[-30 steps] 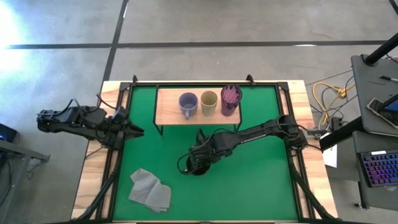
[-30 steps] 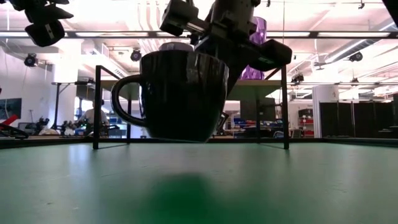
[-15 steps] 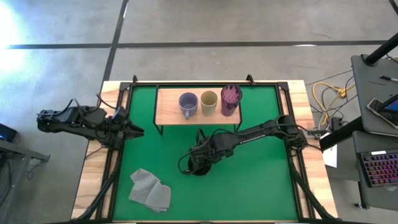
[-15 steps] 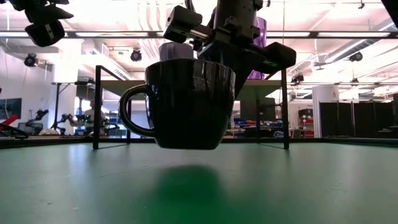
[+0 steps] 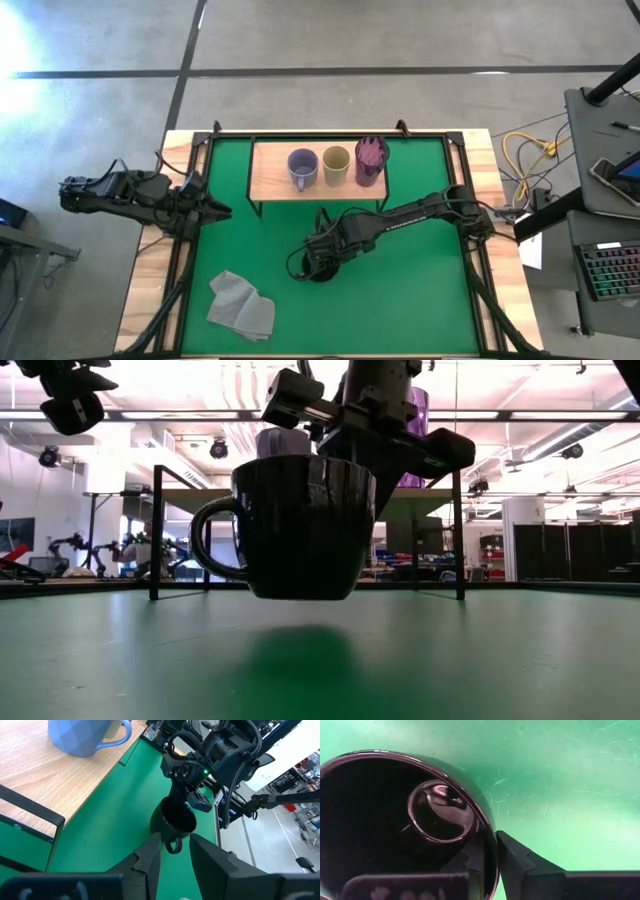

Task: Stack small to large cups/mugs on shelf
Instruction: Put the black mug on the shelf

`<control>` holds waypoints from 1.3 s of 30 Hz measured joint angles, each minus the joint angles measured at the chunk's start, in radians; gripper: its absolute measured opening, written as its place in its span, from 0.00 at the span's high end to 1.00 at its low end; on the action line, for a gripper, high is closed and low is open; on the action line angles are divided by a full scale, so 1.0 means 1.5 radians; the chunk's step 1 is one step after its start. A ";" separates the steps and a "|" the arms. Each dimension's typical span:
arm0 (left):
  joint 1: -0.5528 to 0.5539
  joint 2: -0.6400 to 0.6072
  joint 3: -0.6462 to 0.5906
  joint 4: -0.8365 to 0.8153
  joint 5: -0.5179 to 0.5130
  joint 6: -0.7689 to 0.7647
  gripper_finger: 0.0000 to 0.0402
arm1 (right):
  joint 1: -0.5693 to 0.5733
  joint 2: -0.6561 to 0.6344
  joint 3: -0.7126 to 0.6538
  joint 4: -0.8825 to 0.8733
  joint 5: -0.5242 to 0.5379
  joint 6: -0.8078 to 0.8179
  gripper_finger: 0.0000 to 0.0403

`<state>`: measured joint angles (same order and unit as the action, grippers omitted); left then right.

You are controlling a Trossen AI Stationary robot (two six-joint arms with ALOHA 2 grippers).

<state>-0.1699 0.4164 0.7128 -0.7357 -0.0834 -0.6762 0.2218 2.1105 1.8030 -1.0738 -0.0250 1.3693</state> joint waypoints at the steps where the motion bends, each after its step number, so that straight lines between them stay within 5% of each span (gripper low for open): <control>1: 0.000 0.000 0.000 0.000 0.000 0.000 0.78 | 0.000 0.000 0.000 0.003 0.000 0.000 0.89; 11: 0.000 0.000 0.000 -0.006 0.000 -0.001 0.78 | 0.000 0.000 0.000 0.007 0.000 -0.005 0.79; 39: 0.000 0.000 0.000 -0.005 0.000 0.001 0.78 | 0.000 -0.001 0.024 -0.024 0.035 -0.025 0.76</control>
<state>-0.1696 0.4164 0.7128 -0.7437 -0.0834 -0.6754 0.2214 2.1090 1.8389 -1.1095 0.0280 1.3317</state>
